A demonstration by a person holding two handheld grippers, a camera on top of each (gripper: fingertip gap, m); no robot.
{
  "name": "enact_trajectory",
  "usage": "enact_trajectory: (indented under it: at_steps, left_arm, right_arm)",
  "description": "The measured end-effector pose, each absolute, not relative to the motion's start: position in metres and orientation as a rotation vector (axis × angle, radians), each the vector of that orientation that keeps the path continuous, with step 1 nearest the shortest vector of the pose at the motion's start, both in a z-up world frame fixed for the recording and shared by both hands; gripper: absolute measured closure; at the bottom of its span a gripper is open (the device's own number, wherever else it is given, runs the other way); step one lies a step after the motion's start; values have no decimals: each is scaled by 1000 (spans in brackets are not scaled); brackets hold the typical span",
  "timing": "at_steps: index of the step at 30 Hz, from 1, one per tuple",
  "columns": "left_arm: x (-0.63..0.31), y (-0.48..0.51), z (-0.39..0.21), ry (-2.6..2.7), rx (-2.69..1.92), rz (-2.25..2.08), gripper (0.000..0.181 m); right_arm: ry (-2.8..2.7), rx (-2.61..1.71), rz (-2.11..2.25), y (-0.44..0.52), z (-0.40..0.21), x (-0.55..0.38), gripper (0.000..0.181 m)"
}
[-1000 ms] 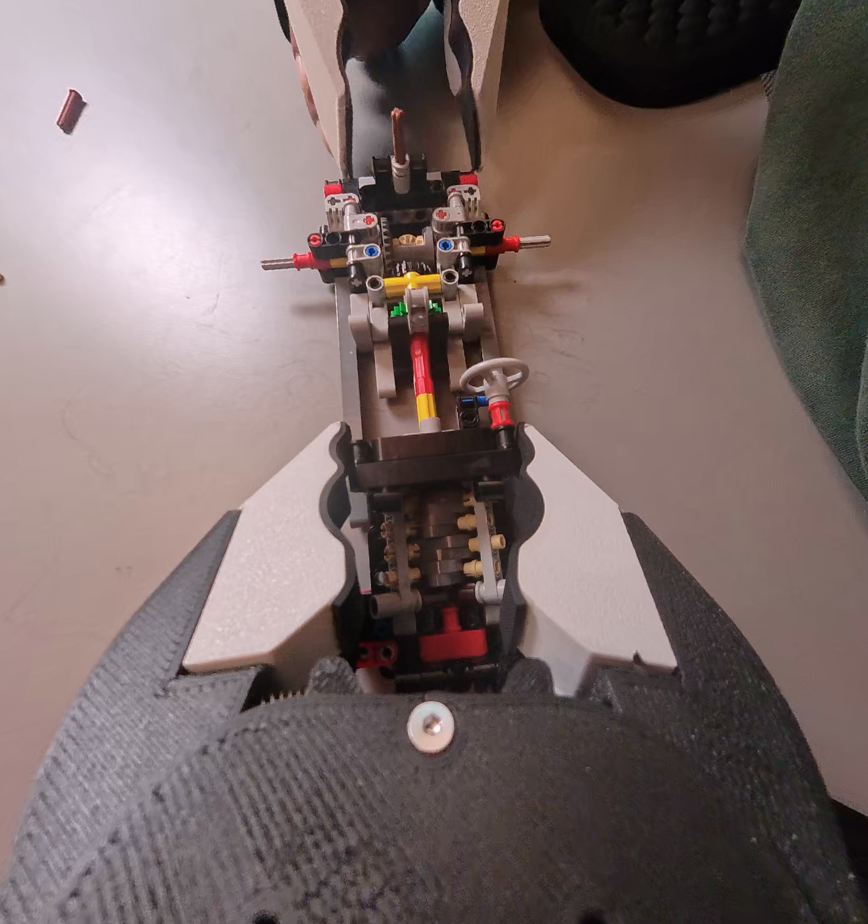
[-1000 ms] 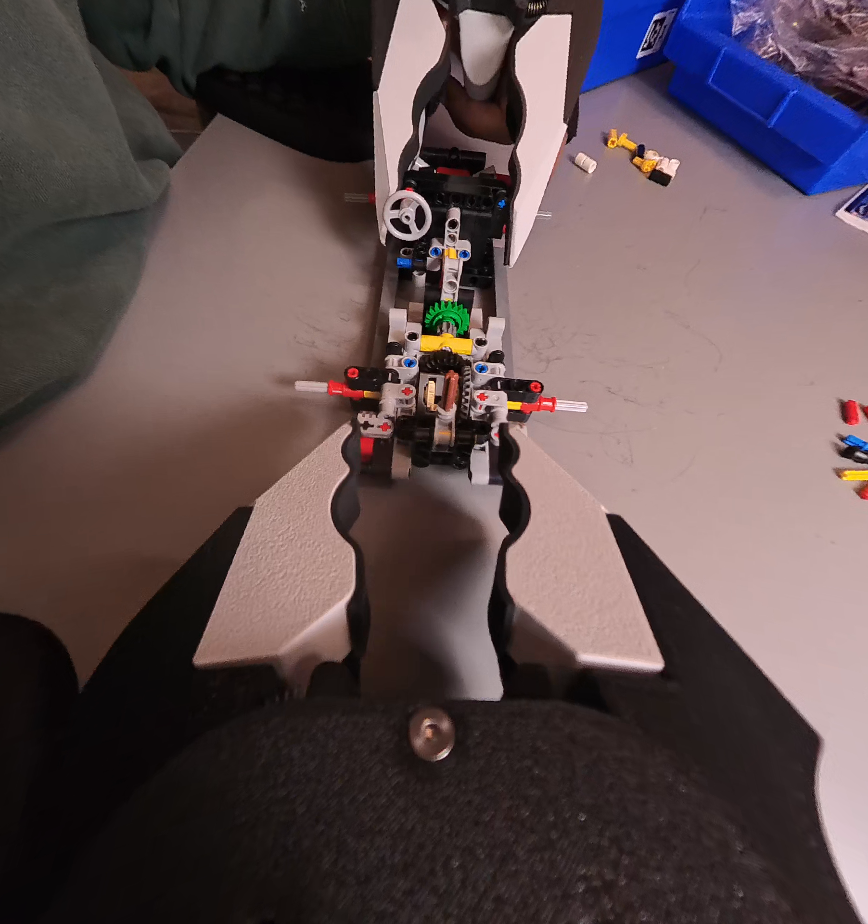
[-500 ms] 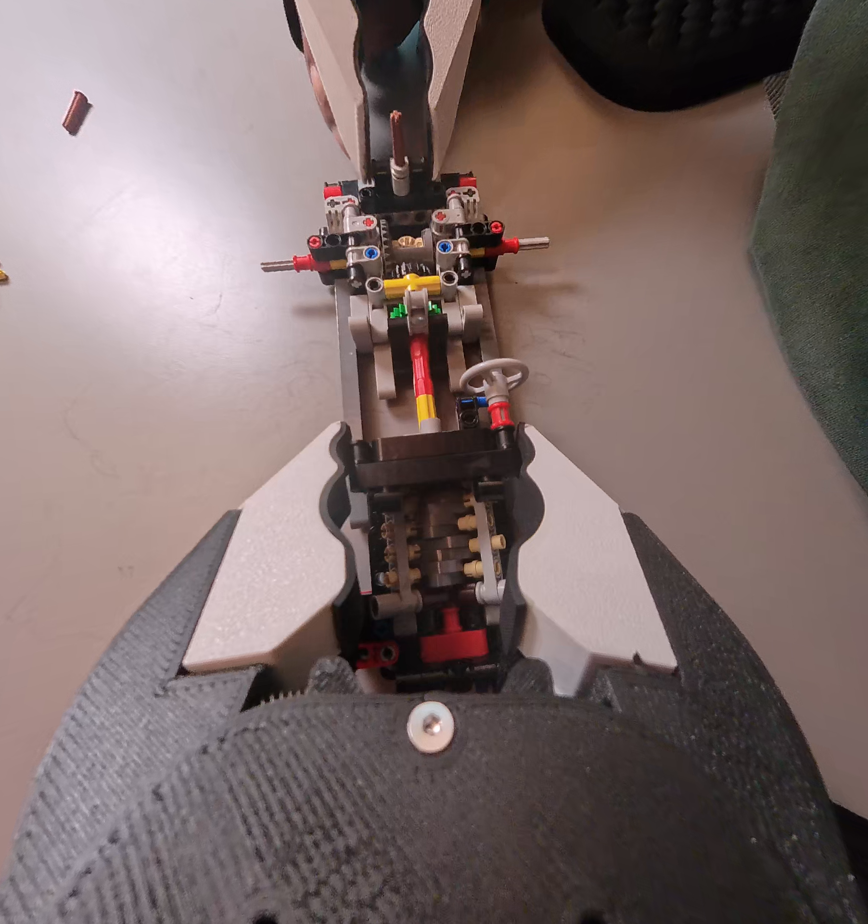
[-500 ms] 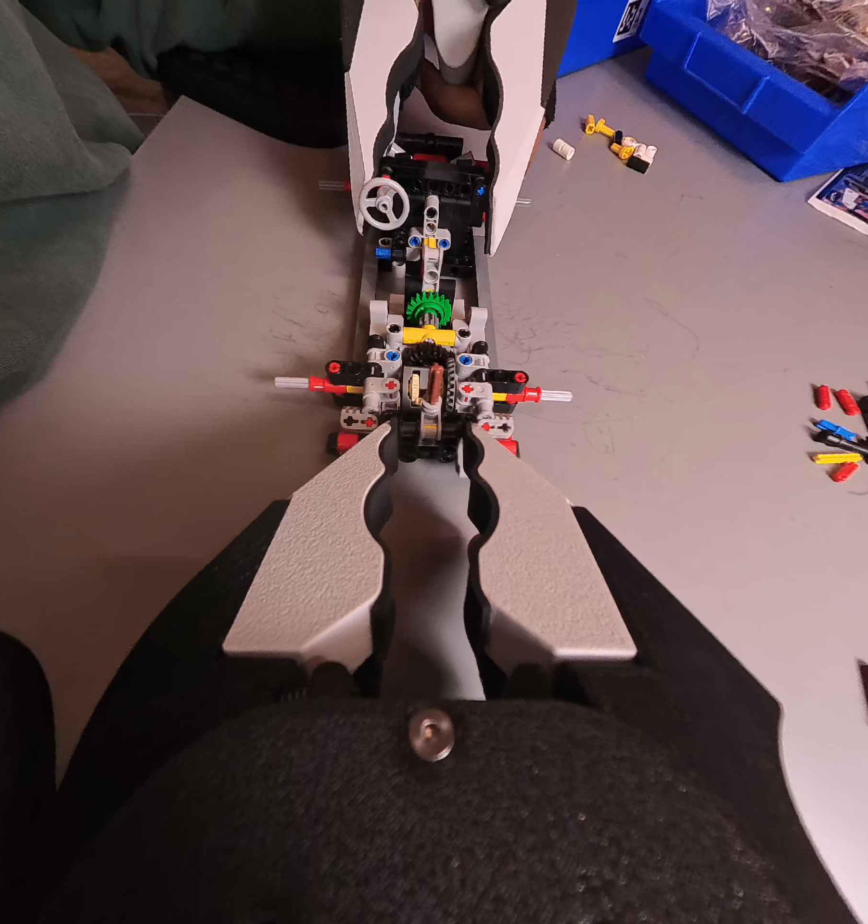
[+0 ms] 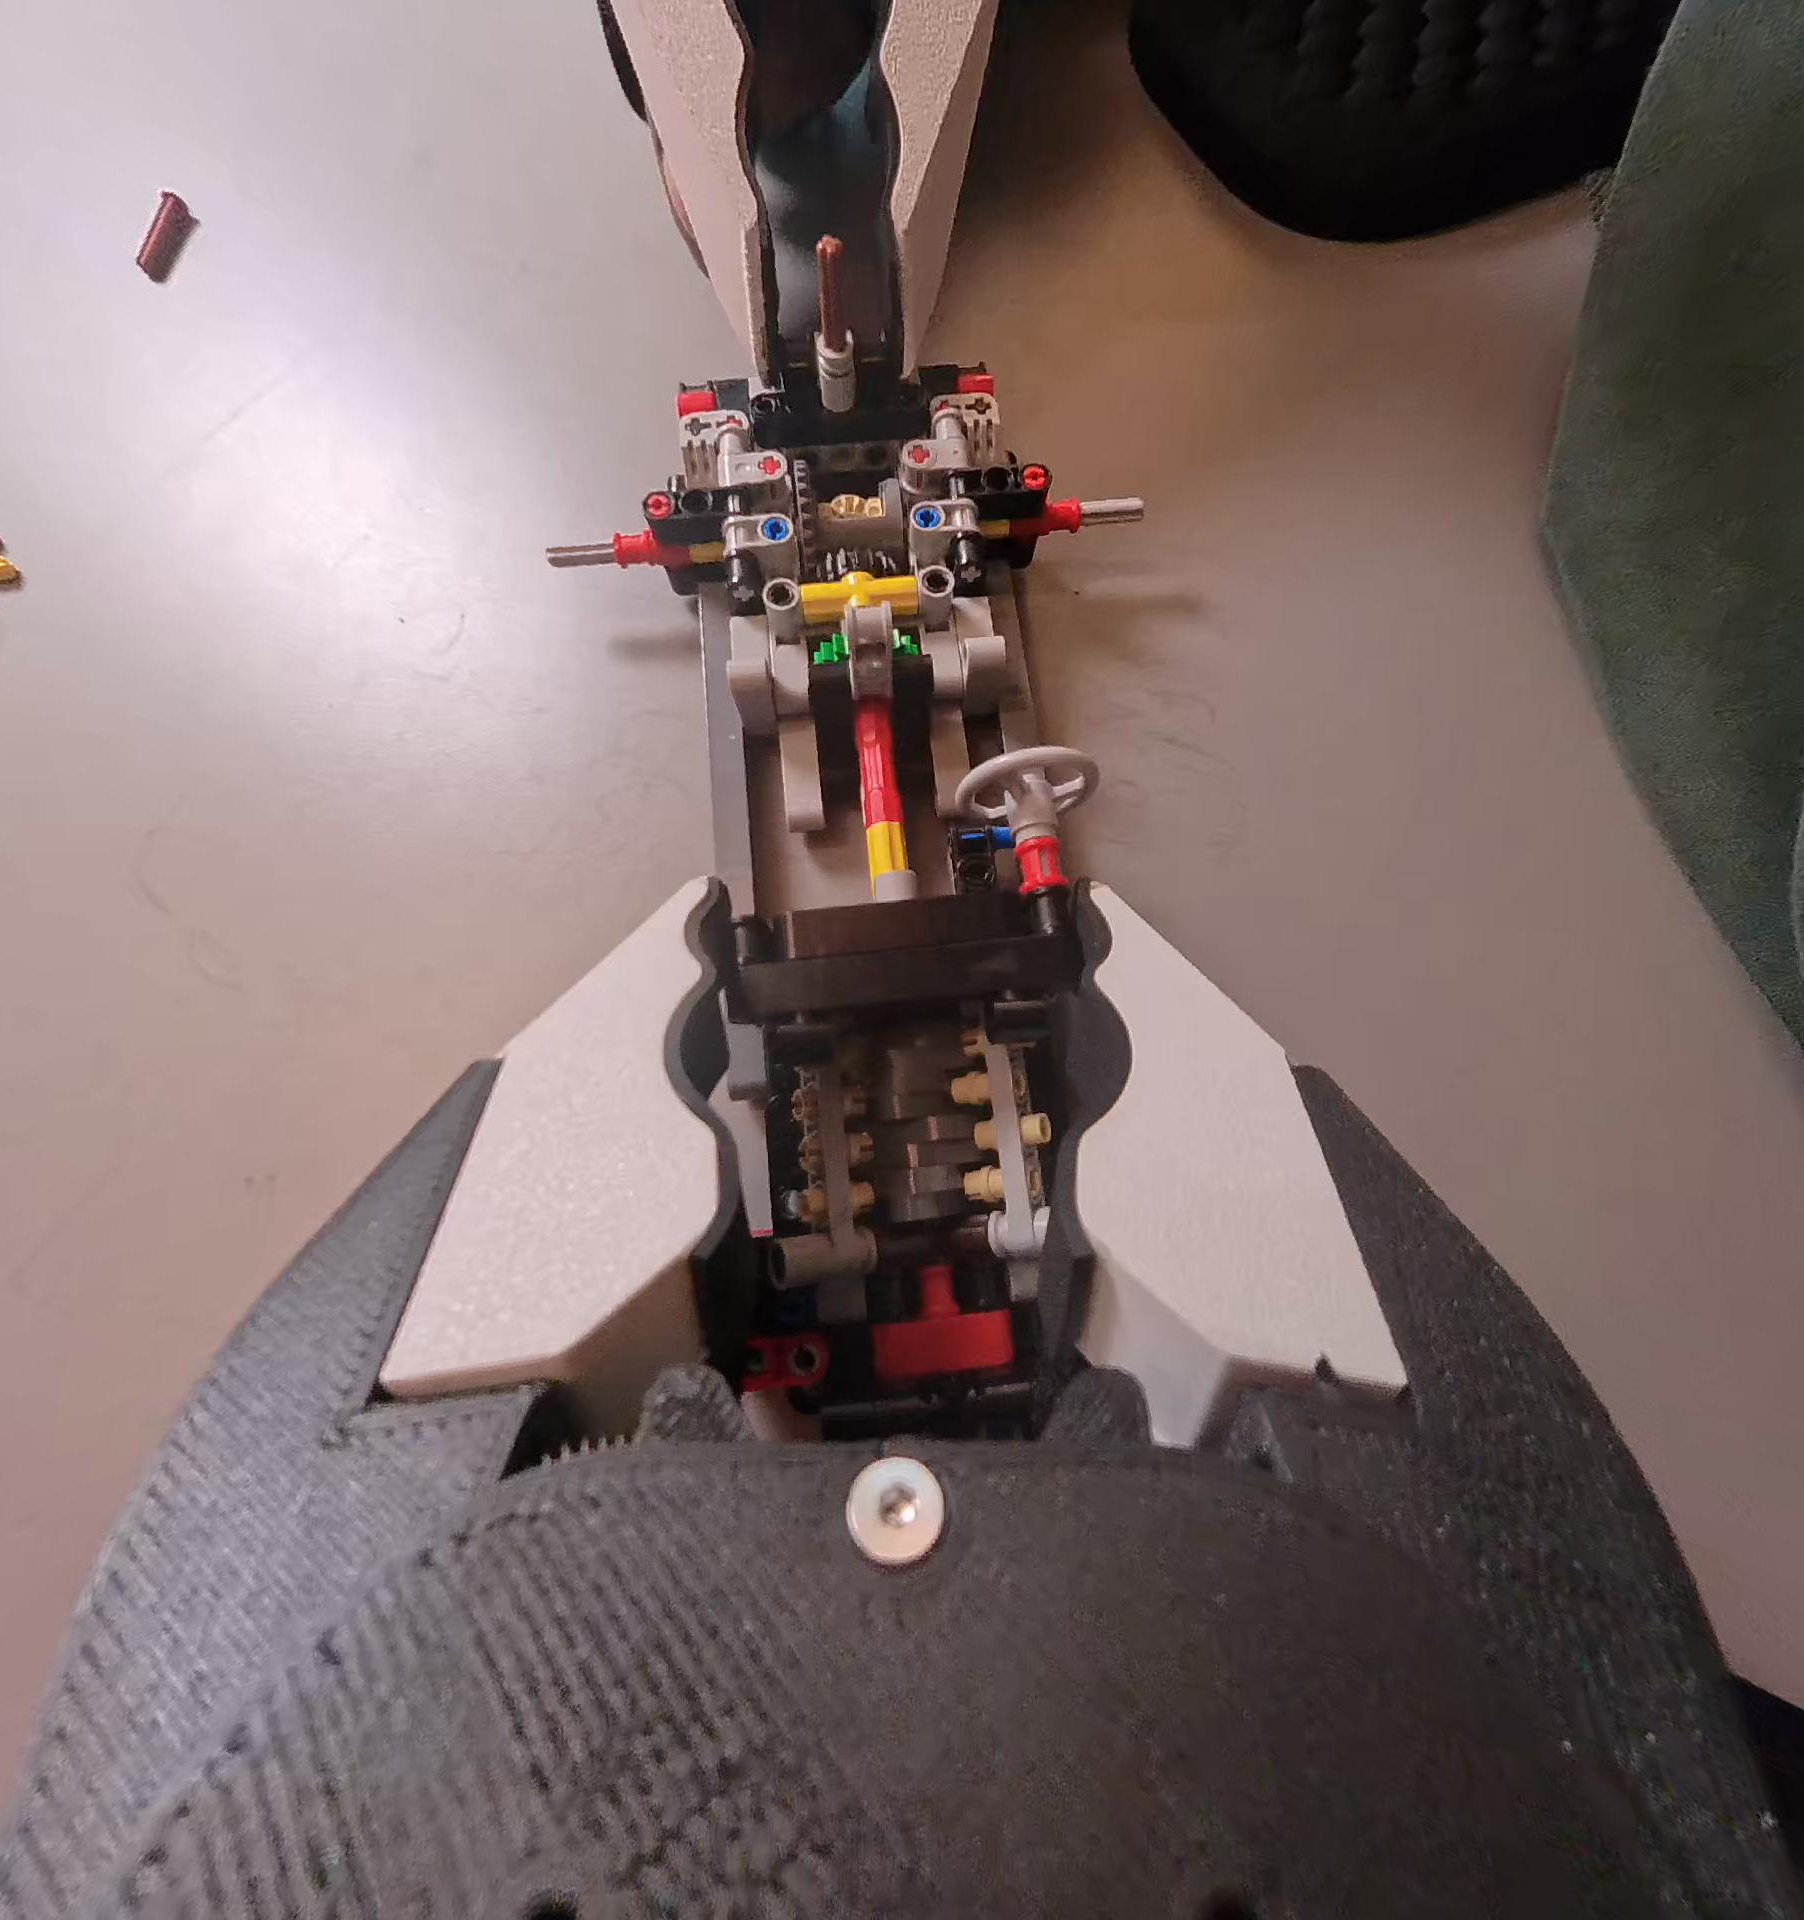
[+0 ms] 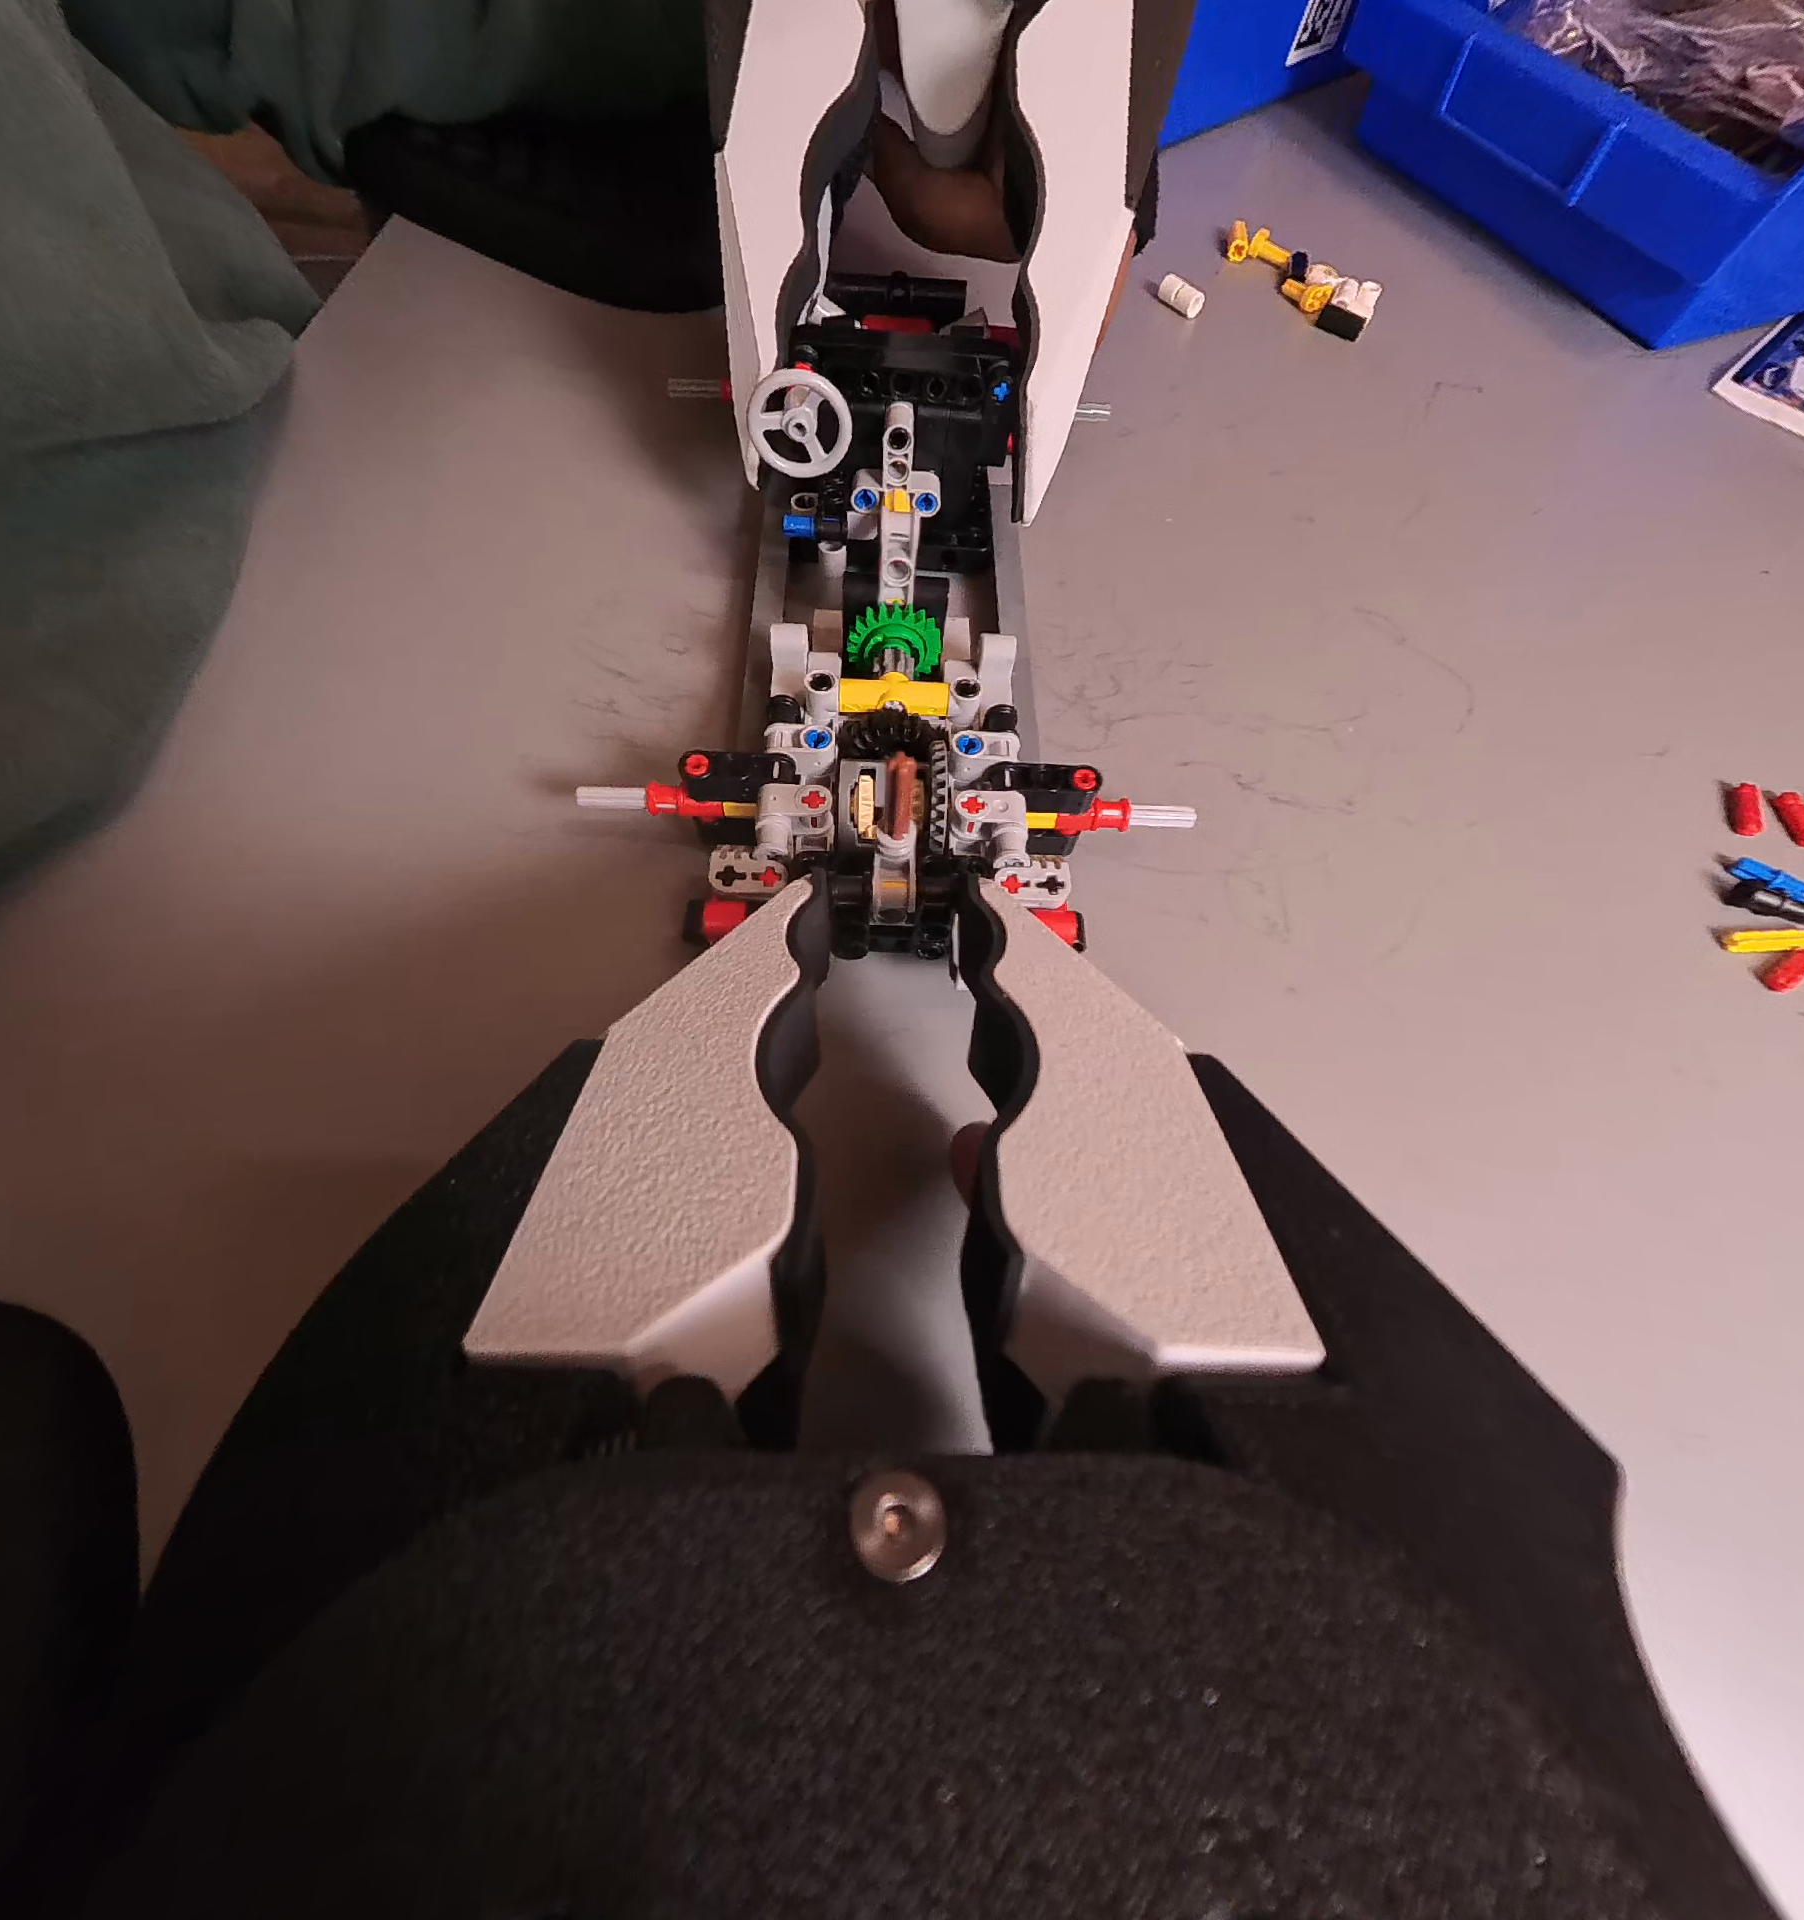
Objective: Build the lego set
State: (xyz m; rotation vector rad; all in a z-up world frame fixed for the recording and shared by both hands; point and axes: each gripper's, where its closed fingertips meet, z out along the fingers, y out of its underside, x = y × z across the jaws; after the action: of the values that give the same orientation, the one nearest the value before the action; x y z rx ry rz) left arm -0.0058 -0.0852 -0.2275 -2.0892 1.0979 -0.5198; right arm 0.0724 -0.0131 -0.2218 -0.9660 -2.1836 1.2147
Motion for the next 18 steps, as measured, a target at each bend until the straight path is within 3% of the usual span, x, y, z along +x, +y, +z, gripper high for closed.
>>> enact_trajectory:
  at_steps: [3,10,18]
  left_arm:
    - [-6,-86,-226,1106,-2071,-512,118]
    - [-4,-83,-216,1136,-1930,-299,117]
    - [-3,-77,-207,1242,-1768,4,118]
  right_arm:
    - [-2177,-940,1195,-14,-221,73,159]
    - [-2096,-909,1253,-3,-203,81,137]
    - [-2001,-921,1323,15,-182,91,136]
